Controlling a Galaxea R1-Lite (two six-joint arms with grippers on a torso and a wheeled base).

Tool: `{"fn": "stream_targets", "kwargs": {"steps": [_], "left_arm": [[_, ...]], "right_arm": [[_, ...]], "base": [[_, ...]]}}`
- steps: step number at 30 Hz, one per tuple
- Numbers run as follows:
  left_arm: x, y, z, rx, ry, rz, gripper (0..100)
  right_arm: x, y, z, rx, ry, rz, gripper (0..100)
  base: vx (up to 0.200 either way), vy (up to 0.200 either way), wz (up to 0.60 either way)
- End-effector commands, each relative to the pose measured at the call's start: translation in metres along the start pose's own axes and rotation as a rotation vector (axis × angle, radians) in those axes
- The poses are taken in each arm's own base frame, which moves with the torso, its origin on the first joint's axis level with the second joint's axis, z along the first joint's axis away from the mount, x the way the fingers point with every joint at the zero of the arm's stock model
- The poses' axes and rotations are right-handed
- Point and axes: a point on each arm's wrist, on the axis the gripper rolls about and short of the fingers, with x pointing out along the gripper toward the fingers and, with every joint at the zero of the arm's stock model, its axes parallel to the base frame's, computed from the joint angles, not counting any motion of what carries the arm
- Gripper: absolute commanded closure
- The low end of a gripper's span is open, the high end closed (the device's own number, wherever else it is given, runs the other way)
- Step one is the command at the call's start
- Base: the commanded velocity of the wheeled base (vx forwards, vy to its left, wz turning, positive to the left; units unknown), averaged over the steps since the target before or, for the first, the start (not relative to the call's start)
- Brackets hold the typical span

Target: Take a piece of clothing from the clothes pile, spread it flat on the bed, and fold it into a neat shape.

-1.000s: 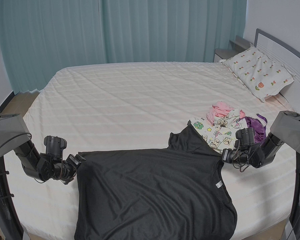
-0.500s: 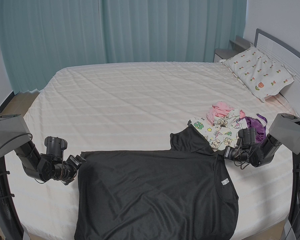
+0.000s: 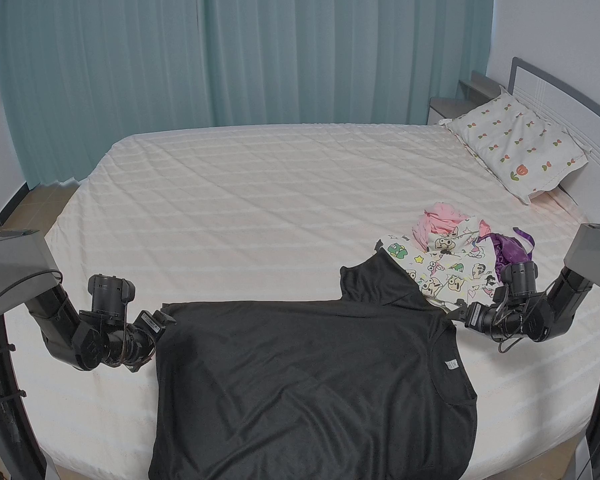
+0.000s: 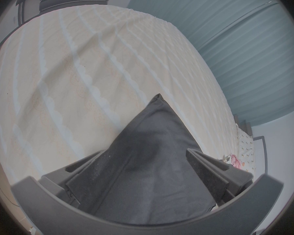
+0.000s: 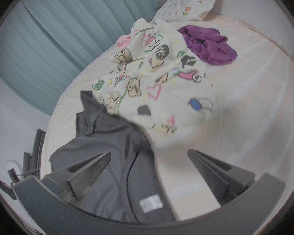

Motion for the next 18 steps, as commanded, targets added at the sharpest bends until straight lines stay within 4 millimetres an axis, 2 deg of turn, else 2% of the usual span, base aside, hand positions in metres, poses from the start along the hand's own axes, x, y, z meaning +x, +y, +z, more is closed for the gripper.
{"fn": "stream_targets", "kwargs": {"steps": [1,2,5,6,11,15,18], "left_arm": [[-0.024,-0.012,-0.011,0.036,-0.001,-0.064,0],[-0.027,-0.014,-0.013,0.043,0.003,-0.069,0],[-0.029,-0.008,-0.02,0.049,0.023,-0.05,0],[-0.031,-0.001,-0.025,0.053,0.041,-0.027,0],[-0.036,0.019,-0.037,0.051,0.086,0.041,0],[-0.04,0.026,-0.045,0.062,0.111,0.067,0],[-0.046,0.038,-0.059,0.087,0.175,0.103,0]], "right_arm": [[-0.043,0.008,-0.012,0.008,0.017,0.08,0],[-0.05,0.008,-0.024,0.008,0.041,0.079,0],[-0.057,0.001,-0.041,0.018,0.075,0.067,0],[-0.06,-0.002,-0.052,0.029,0.092,0.059,0],[-0.073,-0.003,-0.073,0.092,0.071,0.1,0],[-0.078,-0.001,-0.087,0.128,0.061,0.135,0],[-0.081,-0.002,-0.095,0.13,0.041,0.159,0]], "base": [[-0.2,0.0,0.0],[-0.2,0.0,0.0],[-0.2,0.0,0.0],[-0.2,0.0,0.0],[-0.2,0.0,0.0],[-0.2,0.0,0.0],[-0.2,0.0,0.0]]}}
